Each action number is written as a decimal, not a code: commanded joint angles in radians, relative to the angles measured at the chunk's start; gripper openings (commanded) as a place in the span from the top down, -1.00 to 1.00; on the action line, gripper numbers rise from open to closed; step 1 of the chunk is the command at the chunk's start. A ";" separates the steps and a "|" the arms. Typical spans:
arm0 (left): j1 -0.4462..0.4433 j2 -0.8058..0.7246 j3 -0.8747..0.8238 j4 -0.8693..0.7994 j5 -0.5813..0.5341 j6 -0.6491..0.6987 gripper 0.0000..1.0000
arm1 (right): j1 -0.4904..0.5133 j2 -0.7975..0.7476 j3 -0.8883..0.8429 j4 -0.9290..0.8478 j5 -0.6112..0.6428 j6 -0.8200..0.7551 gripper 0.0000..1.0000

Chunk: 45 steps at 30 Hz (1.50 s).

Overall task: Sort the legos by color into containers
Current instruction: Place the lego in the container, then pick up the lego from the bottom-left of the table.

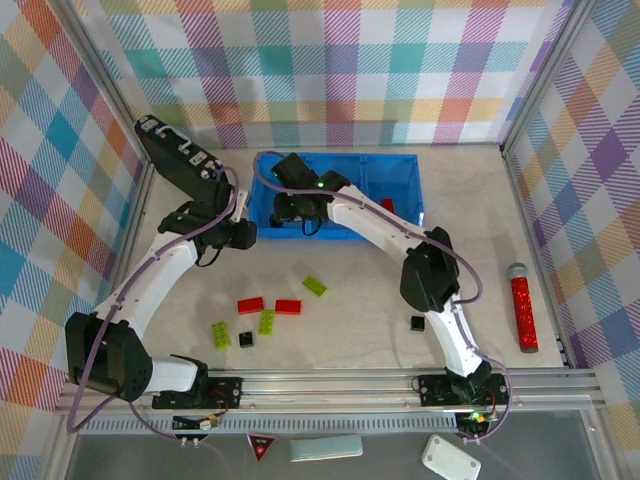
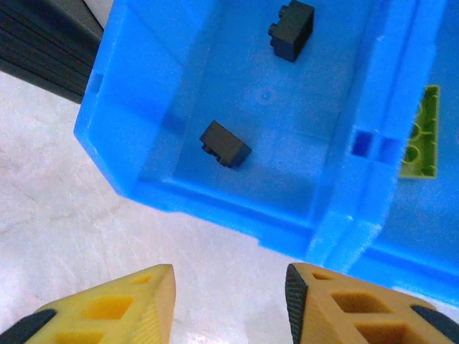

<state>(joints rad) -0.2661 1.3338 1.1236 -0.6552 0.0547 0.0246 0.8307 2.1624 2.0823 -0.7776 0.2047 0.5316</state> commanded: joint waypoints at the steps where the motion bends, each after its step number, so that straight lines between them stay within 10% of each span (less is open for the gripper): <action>1: -0.010 -0.027 0.016 -0.046 0.042 -0.114 0.23 | -0.007 -0.094 -0.086 0.017 0.023 0.012 0.07; 19: -0.152 -0.130 -0.245 -0.163 -0.086 -0.431 -0.22 | -0.048 -0.480 -0.570 0.084 0.018 0.075 0.06; 45: -0.182 0.027 -0.413 -0.005 -0.042 -0.491 -0.62 | -0.050 -0.558 -0.652 0.041 0.019 0.109 0.05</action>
<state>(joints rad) -0.4381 1.3468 0.7265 -0.6823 0.0029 -0.4492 0.7815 1.6386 1.4303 -0.7197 0.2203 0.6220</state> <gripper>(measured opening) 0.813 0.477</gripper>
